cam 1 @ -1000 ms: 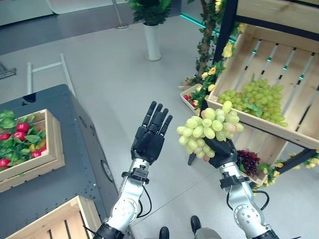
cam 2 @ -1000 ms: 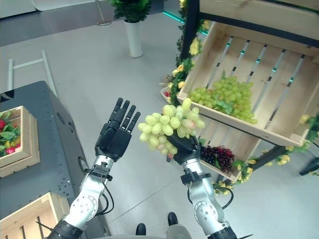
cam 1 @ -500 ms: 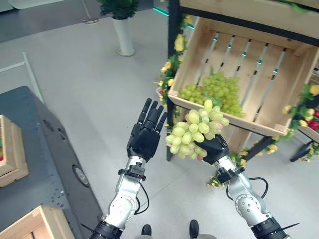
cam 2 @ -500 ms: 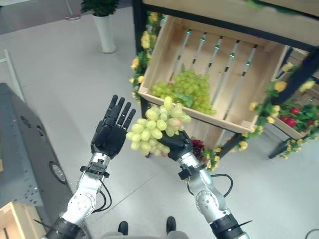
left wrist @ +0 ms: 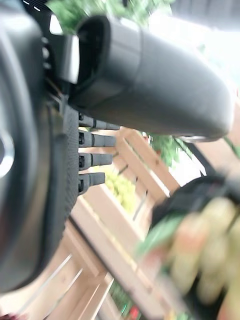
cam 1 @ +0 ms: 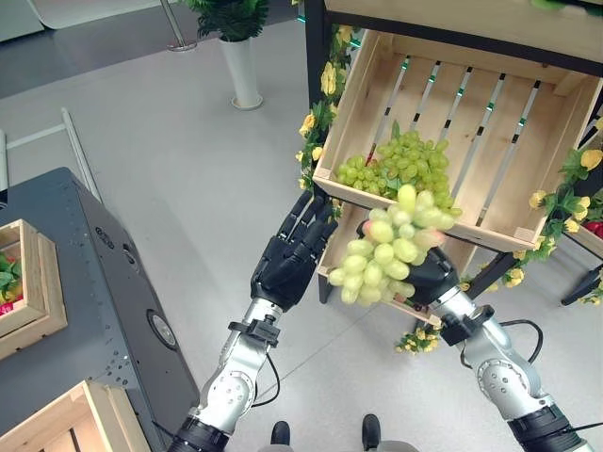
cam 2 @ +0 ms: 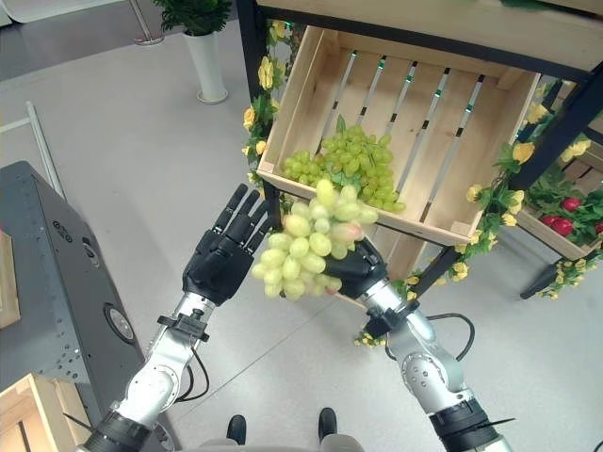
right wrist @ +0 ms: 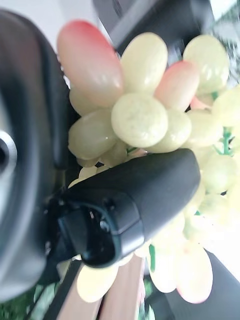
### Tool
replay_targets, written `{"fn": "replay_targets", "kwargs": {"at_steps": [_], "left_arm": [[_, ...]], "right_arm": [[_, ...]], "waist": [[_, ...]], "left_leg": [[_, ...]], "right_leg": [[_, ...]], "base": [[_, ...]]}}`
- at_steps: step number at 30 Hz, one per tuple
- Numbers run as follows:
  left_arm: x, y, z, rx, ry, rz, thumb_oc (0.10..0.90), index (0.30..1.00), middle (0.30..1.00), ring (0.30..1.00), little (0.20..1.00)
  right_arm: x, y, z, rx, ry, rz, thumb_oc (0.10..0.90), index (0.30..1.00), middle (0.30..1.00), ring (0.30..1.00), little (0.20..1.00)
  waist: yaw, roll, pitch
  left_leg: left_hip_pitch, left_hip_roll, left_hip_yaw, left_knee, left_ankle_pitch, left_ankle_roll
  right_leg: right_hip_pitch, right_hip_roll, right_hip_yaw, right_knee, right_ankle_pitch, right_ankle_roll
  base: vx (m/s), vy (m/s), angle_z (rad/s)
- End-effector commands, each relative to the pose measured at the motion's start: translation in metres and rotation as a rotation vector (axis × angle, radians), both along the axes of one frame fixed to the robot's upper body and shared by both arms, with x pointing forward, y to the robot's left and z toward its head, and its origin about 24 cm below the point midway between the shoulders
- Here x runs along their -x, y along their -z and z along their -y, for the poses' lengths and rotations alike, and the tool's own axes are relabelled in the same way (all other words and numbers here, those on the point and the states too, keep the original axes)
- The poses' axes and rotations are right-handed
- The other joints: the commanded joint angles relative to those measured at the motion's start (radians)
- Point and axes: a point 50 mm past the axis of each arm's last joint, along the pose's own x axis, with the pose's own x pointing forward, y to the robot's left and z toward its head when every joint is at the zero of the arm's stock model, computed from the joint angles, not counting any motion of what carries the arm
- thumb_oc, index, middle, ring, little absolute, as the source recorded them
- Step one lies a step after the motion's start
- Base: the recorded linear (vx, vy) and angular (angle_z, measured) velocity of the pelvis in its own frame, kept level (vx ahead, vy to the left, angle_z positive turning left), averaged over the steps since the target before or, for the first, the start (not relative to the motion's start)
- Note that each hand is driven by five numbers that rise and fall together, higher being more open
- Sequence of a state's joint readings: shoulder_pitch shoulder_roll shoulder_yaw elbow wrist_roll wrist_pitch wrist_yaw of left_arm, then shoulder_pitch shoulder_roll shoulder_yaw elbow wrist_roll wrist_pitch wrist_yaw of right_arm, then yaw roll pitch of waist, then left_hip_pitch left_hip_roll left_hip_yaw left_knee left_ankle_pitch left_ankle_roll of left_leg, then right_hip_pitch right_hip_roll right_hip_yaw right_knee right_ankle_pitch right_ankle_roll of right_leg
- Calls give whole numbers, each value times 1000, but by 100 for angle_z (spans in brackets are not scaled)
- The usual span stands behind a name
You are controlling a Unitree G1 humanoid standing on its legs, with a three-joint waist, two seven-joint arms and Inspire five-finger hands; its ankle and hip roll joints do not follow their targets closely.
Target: Pick up the fruits from the basket on one side to the basket on the other side
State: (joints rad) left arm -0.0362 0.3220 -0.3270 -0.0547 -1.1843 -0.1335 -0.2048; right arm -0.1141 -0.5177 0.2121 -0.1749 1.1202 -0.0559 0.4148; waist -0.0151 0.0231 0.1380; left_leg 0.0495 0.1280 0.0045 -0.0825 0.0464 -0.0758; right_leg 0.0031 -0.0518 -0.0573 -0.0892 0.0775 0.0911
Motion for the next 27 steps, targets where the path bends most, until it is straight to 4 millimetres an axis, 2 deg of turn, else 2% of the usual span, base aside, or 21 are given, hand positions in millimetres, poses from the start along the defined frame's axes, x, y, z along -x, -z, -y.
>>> {"fn": "replay_targets", "kwargs": {"at_steps": [1,4,10,16,21,22,23,24,26,27], "left_arm": [[-9,-29,-1,-73,62,186,800,900,900,900,900],[-7,-26,-2,-96,73,184,800,900,900,900,900],[-5,-19,-2,-96,97,154,800,900,900,900,900],[-2,-12,-2,-86,126,121,800,900,900,900,900],[-1,-11,4,-78,160,106,800,900,900,900,900],[-1,-11,6,-79,172,103,800,900,900,900,900],[-1,-11,6,-82,174,104,800,900,900,900,900],[-1,-11,8,-83,183,103,800,900,900,900,900],[0,-10,10,-80,196,99,800,900,900,900,900],[1,-10,11,-80,200,99,800,900,900,900,900]], "right_arm": [[-1,-90,11,-309,44,412,400,300,300,300,300],[-2,-101,16,-330,109,433,400,300,300,300,300],[-19,-121,37,-468,277,394,400,300,300,300,300],[-32,-147,65,-593,551,372,400,300,300,300,300],[-40,-161,76,-397,818,385,400,300,300,300,300],[-45,-162,81,-285,925,394,400,300,300,300,300],[-47,-162,84,-246,959,402,400,300,300,300,300],[-53,-162,94,-114,1065,401,400,300,300,300,300],[-59,-160,106,83,1199,431,400,300,300,300,300],[-61,-160,110,129,1229,435,400,300,300,300,300]], "waist": [[-3,-61,-107],[2,-57,-114],[17,-59,-122],[32,-63,-128],[40,-62,-130],[43,-62,-130],[43,-63,-130],[45,-64,-131],[49,-66,-129],[50,-66,-129]], "left_leg": [[-26,-45,22,-5,4,55],[-16,-50,23,-5,-7,59],[0,-54,24,-5,-26,64],[1,-57,18,-5,-32,69],[3,-56,12,-5,-33,66],[3,-55,11,-5,-34,65],[3,-56,11,-5,-34,66],[1,-56,9,-5,-33,66],[1,-57,3,-5,-31,66],[0,-58,-1,-5,-31,66]], "right_leg": [[38,-23,0,3,-11,-29],[46,-29,-1,2,-14,-24],[58,-37,-4,2,-18,-17],[57,-40,-6,2,-13,-16],[59,-43,-8,2,-12,-13],[58,-44,-10,2,-11,-11],[58,-44,-9,2,-11,-11],[57,-45,-10,2,-9,-10],[57,-46,-13,2,-8,-8],[56,-46,-13,2,-7,-8]], "base": [[122,105,-9],[79,73,-4],[61,31,2],[16,0,1],[6,0,0],[0,0,0],[0,0,0],[0,0,0],[0,0,0],[0,0,0]]}}
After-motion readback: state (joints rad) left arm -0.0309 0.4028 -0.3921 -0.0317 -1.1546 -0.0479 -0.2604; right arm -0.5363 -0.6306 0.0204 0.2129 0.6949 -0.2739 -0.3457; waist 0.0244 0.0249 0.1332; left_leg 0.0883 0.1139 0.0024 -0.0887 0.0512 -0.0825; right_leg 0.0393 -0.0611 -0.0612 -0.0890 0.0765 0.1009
